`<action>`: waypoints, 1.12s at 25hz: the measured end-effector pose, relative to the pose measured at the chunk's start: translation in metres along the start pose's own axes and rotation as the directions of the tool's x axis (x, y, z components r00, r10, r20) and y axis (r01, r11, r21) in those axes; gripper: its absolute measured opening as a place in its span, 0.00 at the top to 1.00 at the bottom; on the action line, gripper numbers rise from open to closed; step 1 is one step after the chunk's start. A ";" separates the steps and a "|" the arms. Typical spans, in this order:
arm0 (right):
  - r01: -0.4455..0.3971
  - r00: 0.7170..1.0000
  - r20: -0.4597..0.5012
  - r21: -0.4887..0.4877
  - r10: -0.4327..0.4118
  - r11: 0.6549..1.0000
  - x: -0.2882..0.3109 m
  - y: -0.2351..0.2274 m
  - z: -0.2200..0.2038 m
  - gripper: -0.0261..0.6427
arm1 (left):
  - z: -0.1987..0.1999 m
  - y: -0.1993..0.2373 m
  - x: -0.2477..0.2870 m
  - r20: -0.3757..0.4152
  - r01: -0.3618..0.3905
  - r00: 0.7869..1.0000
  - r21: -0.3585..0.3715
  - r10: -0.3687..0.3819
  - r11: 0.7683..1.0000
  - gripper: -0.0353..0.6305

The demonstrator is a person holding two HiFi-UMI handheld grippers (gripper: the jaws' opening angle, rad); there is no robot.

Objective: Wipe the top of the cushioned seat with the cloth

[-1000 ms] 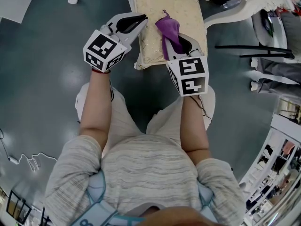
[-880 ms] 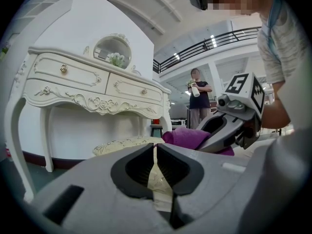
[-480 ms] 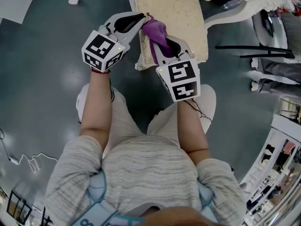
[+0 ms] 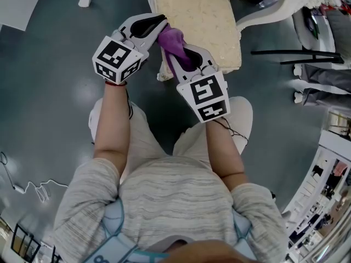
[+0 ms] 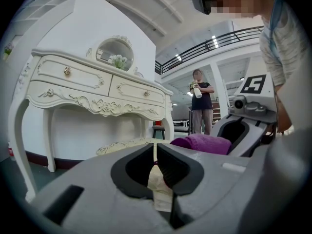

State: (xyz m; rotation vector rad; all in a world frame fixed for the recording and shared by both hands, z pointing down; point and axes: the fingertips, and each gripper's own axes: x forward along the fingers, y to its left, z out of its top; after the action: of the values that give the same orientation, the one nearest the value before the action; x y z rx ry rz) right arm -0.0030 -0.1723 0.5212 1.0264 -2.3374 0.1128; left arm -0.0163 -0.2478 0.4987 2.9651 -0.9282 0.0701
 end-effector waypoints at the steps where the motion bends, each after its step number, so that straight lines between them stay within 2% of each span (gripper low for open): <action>1: -0.003 1.000 0.013 -0.003 0.003 1.000 -0.002 0.001 0.000 0.87 | 0.001 -0.002 0.000 -0.002 0.001 1.000 0.002 -0.001 1.000 0.93; 7: 0.001 0.998 0.058 0.009 -0.001 1.000 -0.010 -0.003 -0.006 0.88 | 0.002 -0.011 0.003 -0.018 0.018 1.000 0.024 -0.017 1.000 0.93; 14: 0.029 0.997 0.067 0.007 -0.030 1.000 -0.025 -0.020 -0.020 0.87 | 0.004 -0.020 0.006 -0.027 0.033 0.999 0.043 -0.032 0.999 0.92; 28: 0.130 0.991 0.029 0.078 -0.132 0.988 -0.067 -0.068 -0.063 0.87 | 0.010 -0.043 0.016 -0.037 0.096 0.995 0.057 -0.094 0.994 0.93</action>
State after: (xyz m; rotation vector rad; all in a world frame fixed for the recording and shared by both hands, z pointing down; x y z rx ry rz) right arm 0.1101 -0.1576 0.5274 1.2252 -2.3042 0.1350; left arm 0.0216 -0.2220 0.4886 3.0465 -0.7932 0.1483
